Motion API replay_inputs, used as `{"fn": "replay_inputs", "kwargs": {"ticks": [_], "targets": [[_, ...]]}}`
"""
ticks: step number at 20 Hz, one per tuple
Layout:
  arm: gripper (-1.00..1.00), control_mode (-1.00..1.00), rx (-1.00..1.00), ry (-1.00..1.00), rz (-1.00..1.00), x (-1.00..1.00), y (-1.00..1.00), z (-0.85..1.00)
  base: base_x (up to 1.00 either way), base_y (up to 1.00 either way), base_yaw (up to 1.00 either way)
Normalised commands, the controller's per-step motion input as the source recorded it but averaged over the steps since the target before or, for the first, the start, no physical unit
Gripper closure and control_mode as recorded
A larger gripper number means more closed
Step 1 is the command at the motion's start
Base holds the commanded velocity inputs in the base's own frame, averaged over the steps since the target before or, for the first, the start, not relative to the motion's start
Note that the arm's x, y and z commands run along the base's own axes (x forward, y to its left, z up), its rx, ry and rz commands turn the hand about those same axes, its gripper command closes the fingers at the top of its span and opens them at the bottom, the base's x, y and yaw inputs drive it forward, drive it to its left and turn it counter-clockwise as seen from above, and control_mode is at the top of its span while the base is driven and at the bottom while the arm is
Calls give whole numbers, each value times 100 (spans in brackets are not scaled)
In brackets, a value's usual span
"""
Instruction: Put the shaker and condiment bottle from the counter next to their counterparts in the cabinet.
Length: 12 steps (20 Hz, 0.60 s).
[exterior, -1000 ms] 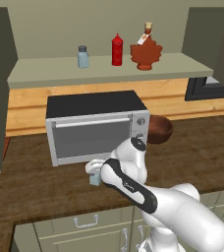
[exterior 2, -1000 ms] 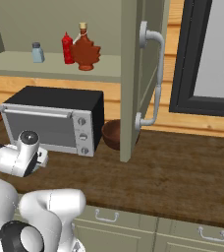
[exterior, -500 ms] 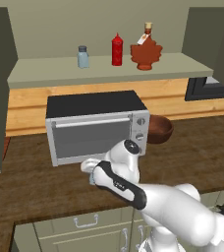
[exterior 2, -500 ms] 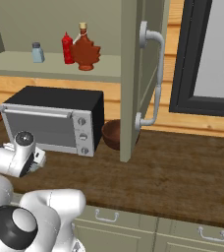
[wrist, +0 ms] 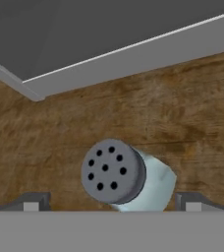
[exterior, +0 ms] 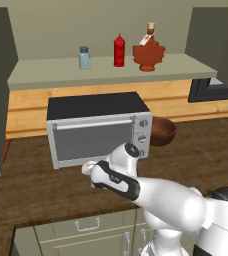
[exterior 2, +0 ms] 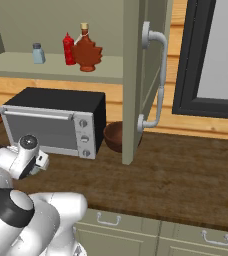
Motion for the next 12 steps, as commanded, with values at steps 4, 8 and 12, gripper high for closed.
{"fn": "replay_inputs", "kwargs": {"ticks": [4, 8, 12], "targets": [[-100, -100, 0, 0, 0, 13, 2, -25, 0, 0, 0], [-100, -100, 2, 0, 0, 14, 7, -11, 0, 0, 0], [-100, -100, 4, 0, 0, 16, 3, -11, 0, 0, 0]]}}
